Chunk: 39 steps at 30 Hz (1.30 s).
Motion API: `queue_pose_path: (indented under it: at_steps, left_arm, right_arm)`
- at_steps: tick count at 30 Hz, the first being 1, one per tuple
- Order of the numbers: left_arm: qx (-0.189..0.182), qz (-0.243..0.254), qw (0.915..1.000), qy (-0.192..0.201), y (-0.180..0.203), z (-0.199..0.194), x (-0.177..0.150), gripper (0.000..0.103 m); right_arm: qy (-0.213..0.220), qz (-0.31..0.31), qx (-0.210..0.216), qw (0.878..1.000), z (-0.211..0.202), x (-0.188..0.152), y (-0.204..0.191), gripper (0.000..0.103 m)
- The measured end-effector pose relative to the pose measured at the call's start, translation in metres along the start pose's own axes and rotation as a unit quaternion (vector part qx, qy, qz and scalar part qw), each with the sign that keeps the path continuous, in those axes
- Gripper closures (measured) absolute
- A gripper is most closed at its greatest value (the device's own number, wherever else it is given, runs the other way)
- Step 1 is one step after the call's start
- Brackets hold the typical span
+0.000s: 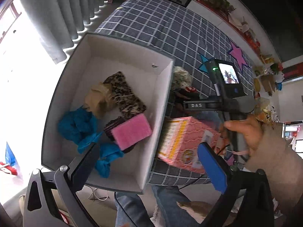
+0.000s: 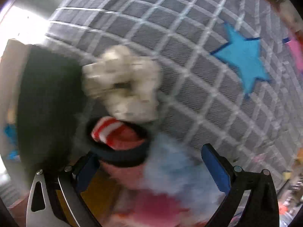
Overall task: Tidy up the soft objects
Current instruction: 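Move both tools back over the remaining pile on the bed, then grasp the pink-and-black knit hat with the left tool while the right tool grasps the fluffy light blue item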
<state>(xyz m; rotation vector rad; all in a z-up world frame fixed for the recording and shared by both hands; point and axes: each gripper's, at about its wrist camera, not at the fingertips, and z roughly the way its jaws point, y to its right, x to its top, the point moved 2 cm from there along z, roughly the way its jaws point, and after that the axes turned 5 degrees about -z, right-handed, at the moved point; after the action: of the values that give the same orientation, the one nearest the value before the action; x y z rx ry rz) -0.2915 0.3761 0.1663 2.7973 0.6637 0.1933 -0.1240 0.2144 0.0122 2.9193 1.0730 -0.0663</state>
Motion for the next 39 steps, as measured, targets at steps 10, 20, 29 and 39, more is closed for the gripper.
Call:
queue_pose_path:
  at_steps: [10,20,29,39]
  left_arm:
    - [-0.008,0.063,0.9979,-0.01,0.088,0.023,0.02,0.0]
    - [0.005,0.058,0.9969,-0.053,0.156,0.065,0.037,0.0]
    - [0.065,0.062,0.9948,-0.048,0.195,0.119,0.101,0.0]
    - [0.137,0.079,0.9829,-0.096,0.191,0.214,0.149,0.0]
  right_arm:
    - [0.029,0.192,-0.04,0.98,-0.012,-0.058,0.167,0.001]
    - [0.065,0.268,0.043,0.96,-0.023,-0.127,0.238,0.001]
    - [0.1,0.022,0.054,0.993,-0.015,-0.101,0.141,0.001]
    - [0.136,-0.052,0.027,0.989,0.009,-0.086,0.108,0.001]
